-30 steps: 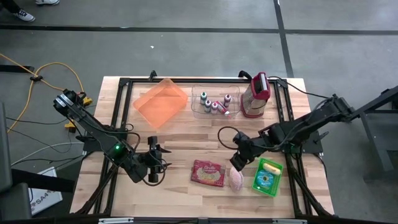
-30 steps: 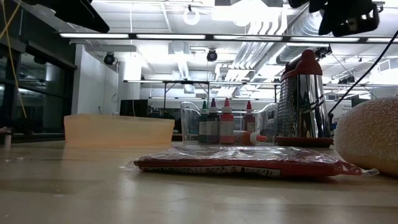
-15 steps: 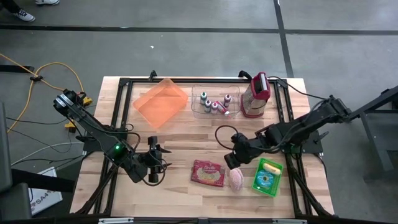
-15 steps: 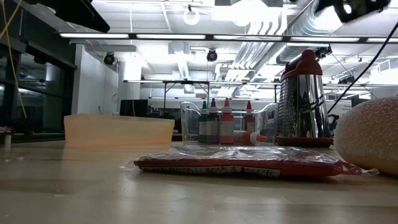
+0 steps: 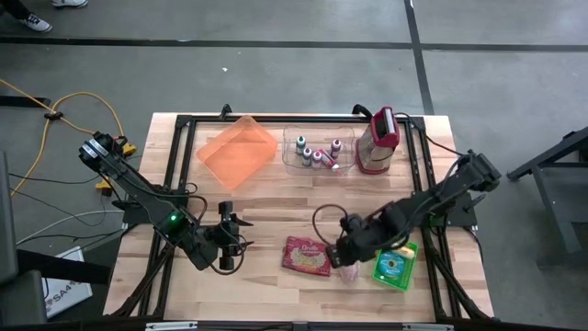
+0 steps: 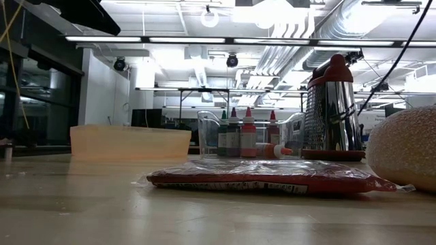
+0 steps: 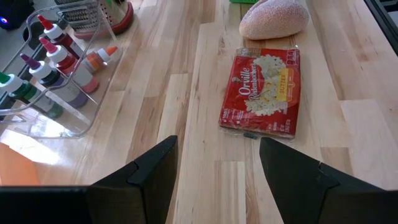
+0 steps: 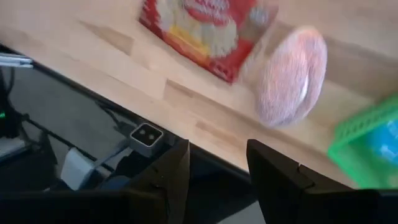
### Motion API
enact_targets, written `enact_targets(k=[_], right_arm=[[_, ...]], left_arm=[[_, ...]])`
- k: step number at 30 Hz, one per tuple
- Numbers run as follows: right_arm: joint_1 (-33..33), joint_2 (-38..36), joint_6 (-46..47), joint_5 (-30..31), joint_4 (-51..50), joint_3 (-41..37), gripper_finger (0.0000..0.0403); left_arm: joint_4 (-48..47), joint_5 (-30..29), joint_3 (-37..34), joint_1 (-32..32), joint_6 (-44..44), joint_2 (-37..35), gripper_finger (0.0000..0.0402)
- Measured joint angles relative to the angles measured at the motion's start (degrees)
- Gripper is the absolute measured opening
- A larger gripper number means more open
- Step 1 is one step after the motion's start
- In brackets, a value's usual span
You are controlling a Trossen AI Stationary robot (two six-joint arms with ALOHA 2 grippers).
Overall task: Pick & Place Food Item
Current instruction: Put the pink donut into the green bin
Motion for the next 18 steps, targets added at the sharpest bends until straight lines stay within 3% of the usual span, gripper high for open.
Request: enact_targets(k=[11, 18], right_arm=[[4.78, 7.56, 11.35, 0.27, -2.35, 0.01, 0.0148], [4.48, 8.12, 12.35, 1.48, -2.53, 0.01, 0.0149]], left_arm=[[0.00, 0.00, 0.00, 0.00, 0.01, 0.00, 0.0218], [0.00, 0.00, 0.00, 0.00, 0.01, 0.00, 0.0218]])
